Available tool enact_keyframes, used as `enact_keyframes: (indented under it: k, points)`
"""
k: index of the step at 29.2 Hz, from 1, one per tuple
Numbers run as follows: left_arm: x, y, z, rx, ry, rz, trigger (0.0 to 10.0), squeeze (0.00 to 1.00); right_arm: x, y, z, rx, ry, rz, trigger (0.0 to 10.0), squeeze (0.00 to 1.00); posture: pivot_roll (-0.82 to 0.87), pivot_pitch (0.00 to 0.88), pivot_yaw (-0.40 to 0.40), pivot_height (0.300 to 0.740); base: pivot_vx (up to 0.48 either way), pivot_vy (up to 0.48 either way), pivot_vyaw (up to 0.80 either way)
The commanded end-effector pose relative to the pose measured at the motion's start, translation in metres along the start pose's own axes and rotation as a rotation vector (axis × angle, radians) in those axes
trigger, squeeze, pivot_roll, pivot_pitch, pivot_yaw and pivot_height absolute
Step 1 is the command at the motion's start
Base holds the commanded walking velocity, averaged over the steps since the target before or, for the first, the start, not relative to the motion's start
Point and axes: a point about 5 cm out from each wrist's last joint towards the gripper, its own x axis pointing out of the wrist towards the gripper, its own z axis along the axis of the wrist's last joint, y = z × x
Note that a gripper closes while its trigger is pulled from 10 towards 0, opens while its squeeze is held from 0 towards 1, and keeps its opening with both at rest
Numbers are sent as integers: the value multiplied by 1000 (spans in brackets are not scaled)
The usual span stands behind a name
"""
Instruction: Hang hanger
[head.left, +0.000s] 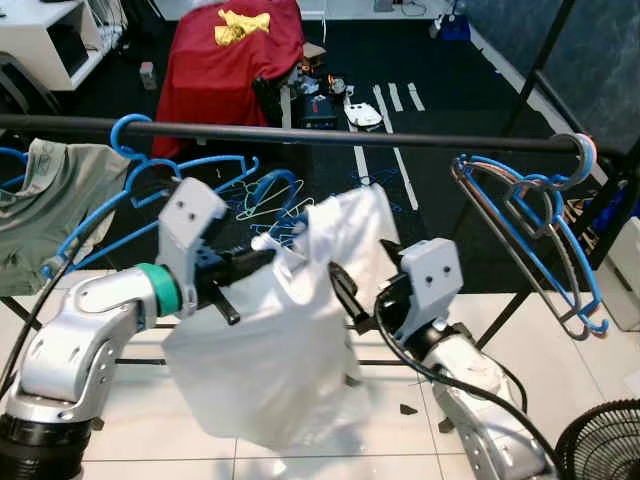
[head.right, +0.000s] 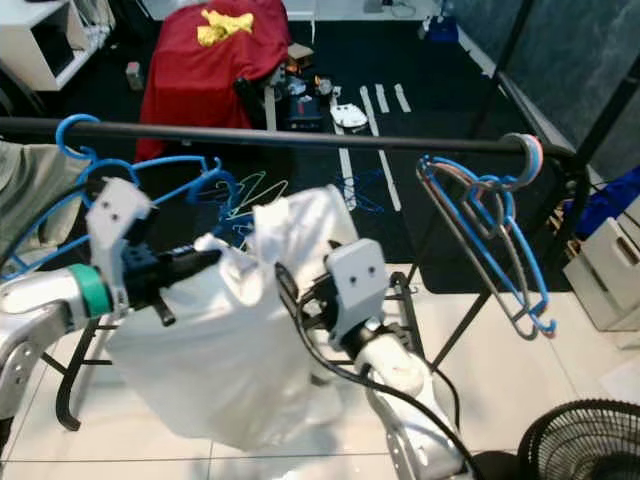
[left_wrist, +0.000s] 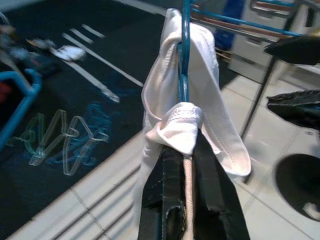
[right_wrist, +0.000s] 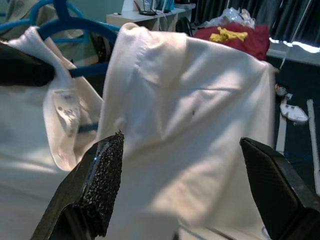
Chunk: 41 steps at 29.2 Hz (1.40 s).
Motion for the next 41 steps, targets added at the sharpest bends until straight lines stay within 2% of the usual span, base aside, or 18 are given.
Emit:
enact_keyframes:
  k: [1, 6, 8, 12, 14, 16, 22, 23, 25, 26, 29, 30, 31, 34, 39, 41]
  points:
    - [-5, 1, 5, 42, -25, 29, 10000, 0, 1, 1, -4, -10, 4, 16, 10000, 0, 0, 72, 55, 740, 0, 0, 0]
    - [-10, 8, 6, 75, -18, 75, 10000, 0, 8, 0, -4, -45, -14, 33, 10000, 0, 5, 67, 49, 740, 0, 0, 0]
    - [-12, 20, 14, 109, -17, 100, 10000, 0, 9, -2, -6, -59, -5, 60, 10000, 0, 2, 66, 53, 740, 0, 0, 0]
    - [-13, 22, 18, 125, -20, 96, 10000, 0, 6, -3, -8, -70, 7, 68, 10000, 0, -3, 65, 58, 740, 0, 0, 0]
    - [-11, 19, 26, 151, -39, 67, 10000, 0, -5, -12, -19, -97, 50, 24, 10000, 0, -9, 62, 74, 740, 0, 0, 0]
    - [-11, 18, 29, 157, -47, 59, 10000, 0, -9, -16, -23, -100, 63, 3, 10000, 0, -10, 61, 78, 740, 0, 0, 0]
    - [-8, 15, 36, 158, -69, 21, 10000, 0, -14, -21, -31, -64, 77, -29, 10000, 0, -12, 56, 101, 740, 0, 0, 0]
    - [-8, 14, 39, 164, -73, -2, 10000, 0, -13, -17, -29, -37, 64, 12, 10000, 0, -10, 54, 106, 740, 0, 0, 0]
    - [-8, 13, 41, 166, -75, -31, 10000, 0, -5, 1, -21, 25, 27, 171, 10000, 0, -5, 51, 110, 740, 0, 0, 0]
    - [-8, 13, 41, 166, -75, -31, 10000, 0, -5, 1, -21, 25, 27, 171, 10000, 0, -5, 51, 110, 740, 0, 0, 0]
    - [-9, 10, 41, 172, -70, -53, 10000, 0, 1, 25, -4, 191, -26, 366, 10000, 0, -2, 49, 109, 740, 0, 0, 0]
    - [-9, 10, 41, 172, -70, -53, 10000, 0, 1, 25, -4, 191, -26, 366, 10000, 0, -2, 49, 109, 740, 0, 0, 0]
    - [-9, 9, 40, 176, -67, -58, 10000, 0, 3, 29, 3, 248, -47, 406, 10000, 0, 0, 49, 106, 740, 0, 0, 0]
    - [-9, 7, 39, 175, -67, -72, 10000, 0, 6, 29, 6, 284, -60, 399, 10000, 0, 1, 49, 103, 740, 0, 0, 0]
    - [-8, -1, 39, 161, -80, -116, 10000, 0, 21, 13, -5, 186, -22, 223, 10000, 0, -5, 45, 105, 740, 0, 0, 0]
    - [-8, -2, 39, 153, -85, -128, 10000, 0, 24, 11, -5, 175, -25, 206, 10000, 0, -8, 43, 105, 740, 0, 0, 0]
